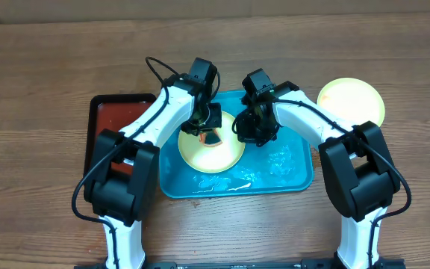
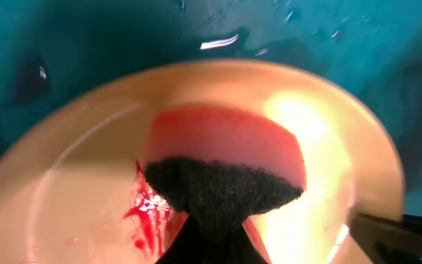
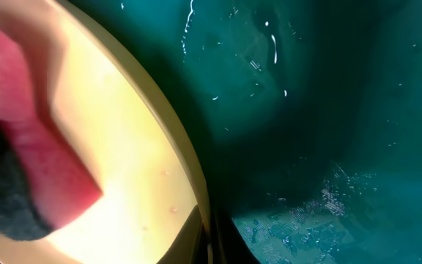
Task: Clean dirty plates on tray and stack at the side
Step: 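Scrub the second yellow plate with the sponge while the right gripper holds it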
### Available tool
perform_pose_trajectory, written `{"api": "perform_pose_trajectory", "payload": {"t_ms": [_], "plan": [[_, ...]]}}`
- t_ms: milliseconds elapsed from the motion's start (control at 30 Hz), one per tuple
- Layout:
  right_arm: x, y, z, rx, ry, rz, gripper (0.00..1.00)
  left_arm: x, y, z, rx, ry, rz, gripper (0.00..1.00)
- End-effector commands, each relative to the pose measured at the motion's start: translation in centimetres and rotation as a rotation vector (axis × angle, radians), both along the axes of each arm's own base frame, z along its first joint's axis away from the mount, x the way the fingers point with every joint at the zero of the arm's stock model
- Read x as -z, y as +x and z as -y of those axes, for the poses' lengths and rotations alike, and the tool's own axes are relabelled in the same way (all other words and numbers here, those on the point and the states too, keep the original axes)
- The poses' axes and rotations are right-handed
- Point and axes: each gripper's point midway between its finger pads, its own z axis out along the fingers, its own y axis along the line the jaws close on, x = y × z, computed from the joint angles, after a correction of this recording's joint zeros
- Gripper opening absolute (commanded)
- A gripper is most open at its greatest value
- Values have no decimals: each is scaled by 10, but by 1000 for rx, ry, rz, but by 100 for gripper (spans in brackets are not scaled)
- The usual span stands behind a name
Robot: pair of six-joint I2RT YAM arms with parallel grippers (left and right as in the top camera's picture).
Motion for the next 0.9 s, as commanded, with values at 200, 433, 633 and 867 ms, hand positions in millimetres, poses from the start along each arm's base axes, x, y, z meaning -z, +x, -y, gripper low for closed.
{"api": "perform_pose_trajectory", "payload": {"t_ms": [200,433,633,867], "plan": [[4,8,6,17,-49,28,4,28,-19,2,-18,48,-10,4],[4,8,6,17,-49,29,4,27,-17,-61,-76,328,6,4],[4,9,5,17,-46,34,4,4,-8,-97,-114,458,5,4],[4,9,5,17,-46,35,4,-16,7,-59,-115,248,-6,4]]}}
